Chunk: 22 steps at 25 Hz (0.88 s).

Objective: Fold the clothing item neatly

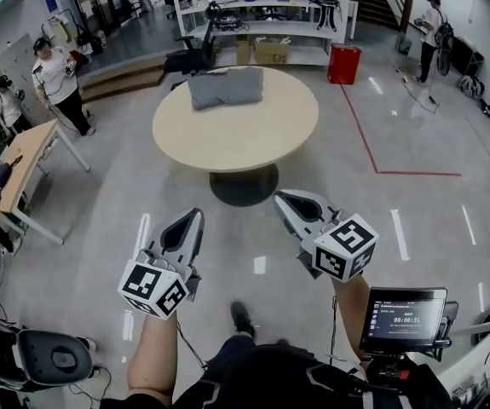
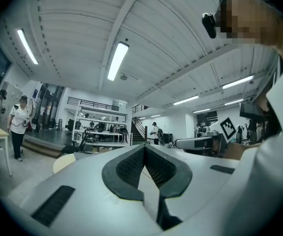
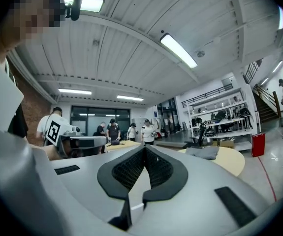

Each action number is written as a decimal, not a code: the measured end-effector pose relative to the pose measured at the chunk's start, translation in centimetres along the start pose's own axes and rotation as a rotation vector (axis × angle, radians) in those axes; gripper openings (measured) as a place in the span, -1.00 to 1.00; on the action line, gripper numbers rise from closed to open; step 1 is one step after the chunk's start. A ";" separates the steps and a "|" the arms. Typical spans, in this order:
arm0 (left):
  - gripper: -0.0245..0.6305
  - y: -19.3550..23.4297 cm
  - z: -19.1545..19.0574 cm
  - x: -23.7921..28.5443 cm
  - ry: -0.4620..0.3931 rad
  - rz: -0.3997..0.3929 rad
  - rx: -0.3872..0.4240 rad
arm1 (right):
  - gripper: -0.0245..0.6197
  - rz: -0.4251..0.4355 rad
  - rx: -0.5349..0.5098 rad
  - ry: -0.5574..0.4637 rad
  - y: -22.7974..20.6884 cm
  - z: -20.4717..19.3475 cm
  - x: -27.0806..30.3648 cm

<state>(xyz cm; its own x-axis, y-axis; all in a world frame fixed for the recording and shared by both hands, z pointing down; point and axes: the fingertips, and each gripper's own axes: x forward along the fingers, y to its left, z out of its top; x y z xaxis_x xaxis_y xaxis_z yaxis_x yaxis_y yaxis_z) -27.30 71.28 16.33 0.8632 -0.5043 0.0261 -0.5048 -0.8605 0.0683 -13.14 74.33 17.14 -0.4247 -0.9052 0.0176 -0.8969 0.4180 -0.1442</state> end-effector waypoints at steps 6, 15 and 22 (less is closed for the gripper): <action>-0.92 -7.4 -1.7 -3.2 0.024 0.013 -0.016 | -0.90 -0.070 0.026 -0.009 1.7 -1.7 -8.2; -0.92 -7.1 -1.0 -8.5 -0.010 -0.025 -0.036 | -0.90 -0.169 0.001 -0.001 6.7 -1.9 -9.9; -0.92 -6.8 -0.8 -9.2 -0.026 -0.045 -0.042 | -0.90 -0.168 -0.026 -0.010 7.9 -1.4 -9.8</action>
<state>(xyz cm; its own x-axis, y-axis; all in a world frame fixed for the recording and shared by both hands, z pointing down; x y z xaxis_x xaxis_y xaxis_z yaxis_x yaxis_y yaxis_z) -31.81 81.89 16.47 0.8843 -0.4669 -0.0038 -0.4637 -0.8791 0.1106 -16.24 86.58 17.23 -0.2677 -0.9630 0.0295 -0.9581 0.2628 -0.1140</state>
